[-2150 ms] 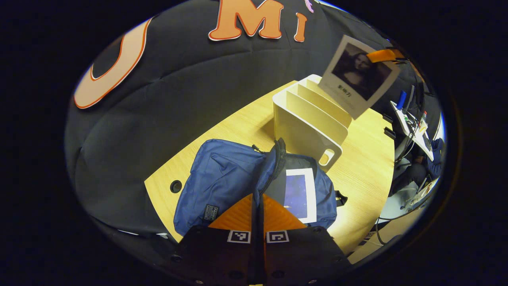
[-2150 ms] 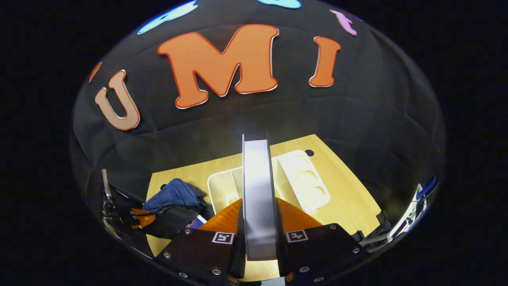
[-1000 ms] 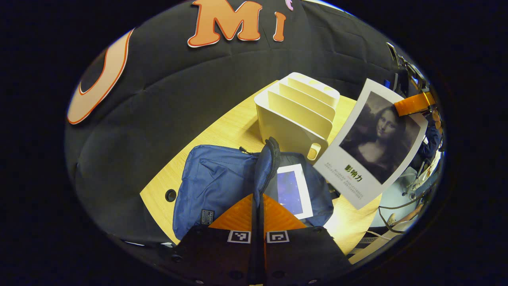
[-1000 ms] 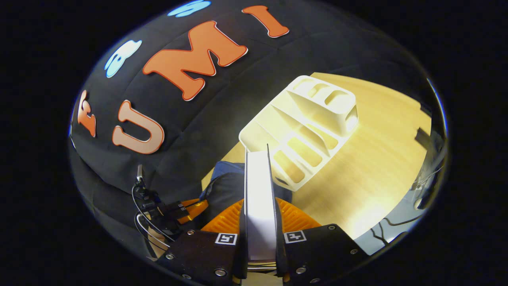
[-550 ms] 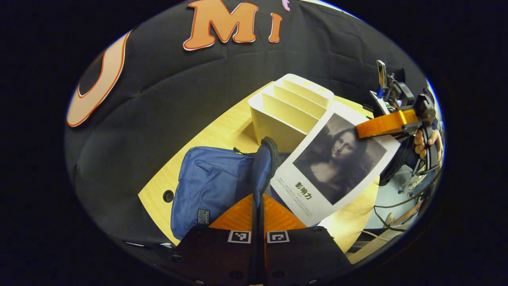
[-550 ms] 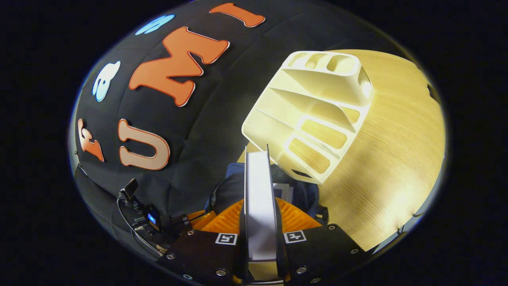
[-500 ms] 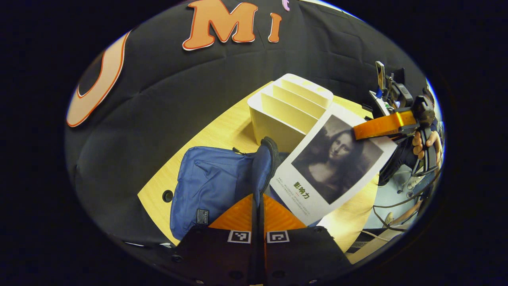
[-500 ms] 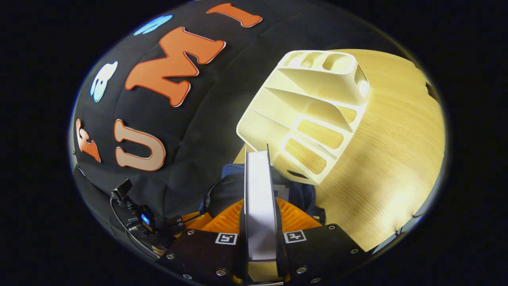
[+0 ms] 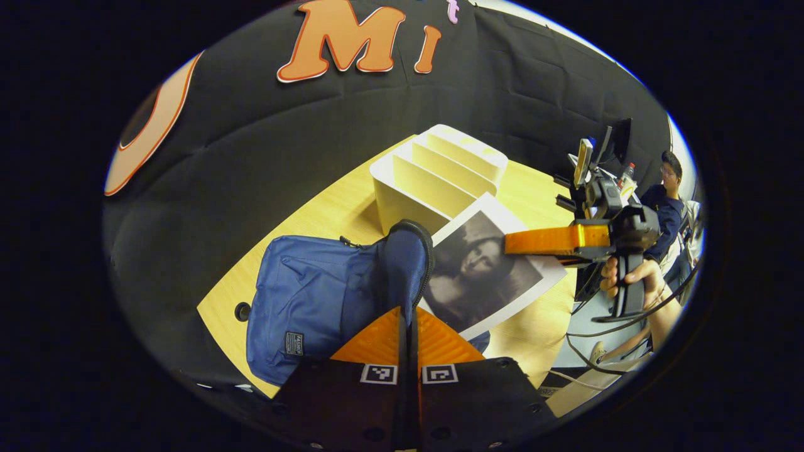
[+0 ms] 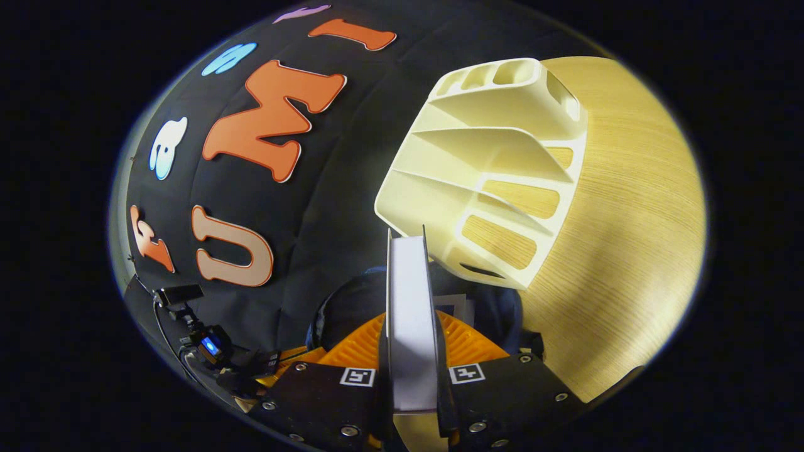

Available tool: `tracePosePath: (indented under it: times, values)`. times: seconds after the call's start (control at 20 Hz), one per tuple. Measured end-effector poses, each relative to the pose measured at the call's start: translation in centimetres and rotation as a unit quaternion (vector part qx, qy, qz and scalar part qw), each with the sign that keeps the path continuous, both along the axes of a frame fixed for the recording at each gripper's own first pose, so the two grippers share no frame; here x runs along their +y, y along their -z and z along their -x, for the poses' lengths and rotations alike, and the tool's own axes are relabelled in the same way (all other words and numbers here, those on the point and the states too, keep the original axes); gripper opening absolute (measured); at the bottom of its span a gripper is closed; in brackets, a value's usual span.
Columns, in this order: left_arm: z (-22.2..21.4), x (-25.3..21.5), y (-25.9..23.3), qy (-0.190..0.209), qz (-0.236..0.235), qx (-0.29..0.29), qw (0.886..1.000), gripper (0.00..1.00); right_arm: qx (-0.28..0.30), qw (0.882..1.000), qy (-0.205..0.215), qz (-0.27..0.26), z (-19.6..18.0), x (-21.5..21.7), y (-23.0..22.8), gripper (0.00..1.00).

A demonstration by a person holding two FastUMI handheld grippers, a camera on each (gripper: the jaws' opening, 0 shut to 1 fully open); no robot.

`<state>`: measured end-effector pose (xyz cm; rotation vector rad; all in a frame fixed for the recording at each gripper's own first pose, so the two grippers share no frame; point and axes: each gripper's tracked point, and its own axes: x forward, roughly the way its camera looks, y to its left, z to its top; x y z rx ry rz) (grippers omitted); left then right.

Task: Open the schoolbag, grab two books from the bookshelf and put them into the schoolbag.

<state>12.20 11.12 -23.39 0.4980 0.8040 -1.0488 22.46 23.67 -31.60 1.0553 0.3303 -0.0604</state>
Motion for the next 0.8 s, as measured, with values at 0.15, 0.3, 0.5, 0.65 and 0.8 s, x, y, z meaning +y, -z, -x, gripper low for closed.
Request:
tracePosePath:
  times: [0.15, 0.3, 0.5, 0.65, 0.8]
  values:
    - [0.4, -0.6, -0.6, 0.010, 0.005, 0.001, 1.000, 0.00, -0.004, 1.000, -0.007, -0.011, -0.9, 1.6, 0.7, 0.29]
    - [0.7, -1.3, -1.1, 0.019, 0.009, 0.002, 1.000, 0.00, -0.011, 1.000, 0.000, -0.021, -2.3, 3.0, 1.3, 0.29]
    - [1.3, -1.8, -1.6, 0.030, 0.013, 0.004, 0.999, 0.00, -0.009, 0.999, 0.001, -0.036, -4.3, 5.7, 2.2, 0.29]
    - [1.0, -1.8, -1.6, 0.032, 0.007, 0.002, 0.999, 0.00, 0.021, 0.999, -0.030, -0.035, -4.7, 8.3, 3.4, 0.30]
    - [0.5, -1.5, -2.0, 0.020, 0.017, 0.009, 1.000, 0.00, 0.045, 0.997, -0.044, -0.040, -5.1, 8.3, 3.6, 0.33]
